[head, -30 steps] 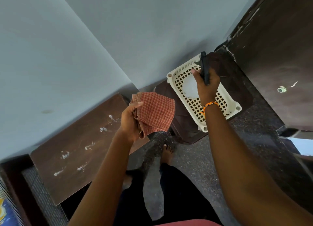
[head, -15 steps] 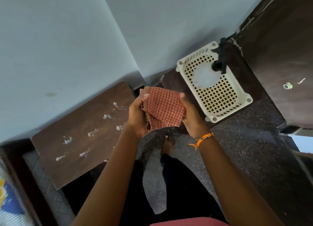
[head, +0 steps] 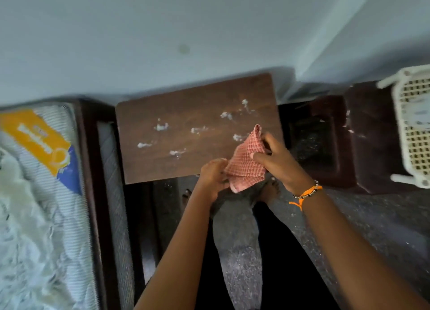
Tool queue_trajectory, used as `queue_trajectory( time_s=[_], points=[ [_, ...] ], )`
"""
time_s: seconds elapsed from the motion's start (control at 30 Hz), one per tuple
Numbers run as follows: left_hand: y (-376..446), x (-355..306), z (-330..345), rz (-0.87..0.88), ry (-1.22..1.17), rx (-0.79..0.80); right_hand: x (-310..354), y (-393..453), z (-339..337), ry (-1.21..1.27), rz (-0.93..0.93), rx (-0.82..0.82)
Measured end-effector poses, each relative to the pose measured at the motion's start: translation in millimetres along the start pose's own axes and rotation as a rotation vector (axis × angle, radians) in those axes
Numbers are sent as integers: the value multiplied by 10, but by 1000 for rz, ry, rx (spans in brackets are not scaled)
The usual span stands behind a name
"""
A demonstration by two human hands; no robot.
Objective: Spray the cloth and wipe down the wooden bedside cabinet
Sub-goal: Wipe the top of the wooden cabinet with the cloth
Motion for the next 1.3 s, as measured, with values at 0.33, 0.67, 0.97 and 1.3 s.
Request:
queue_trajectory(
  time_s=[0.33,0.67,0.97,1.3],
  points=[
    [560,693,-1867,91,296,-126,34,920,1782,-861,-454,99],
    [1261,866,-3103,133,623,-332,-1231,1407,2878,-1189,-360,184],
    [1451,1152,-3317,146,414,-435,-1746,1751,3094,-1122,-318,-71],
    [1596,1321,-3505,251,422,-517,-1849,1899,4435,-1258,-526,105]
  ],
)
Point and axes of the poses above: each hand's wrist, its own y-axis towards the middle knuckle, its own z-axis out of the palm, x = y × z, the point moved 3 cm from there along y, towards the middle knuckle, and after that the axes turned 12 degrees about y, right-handed, at the moved point
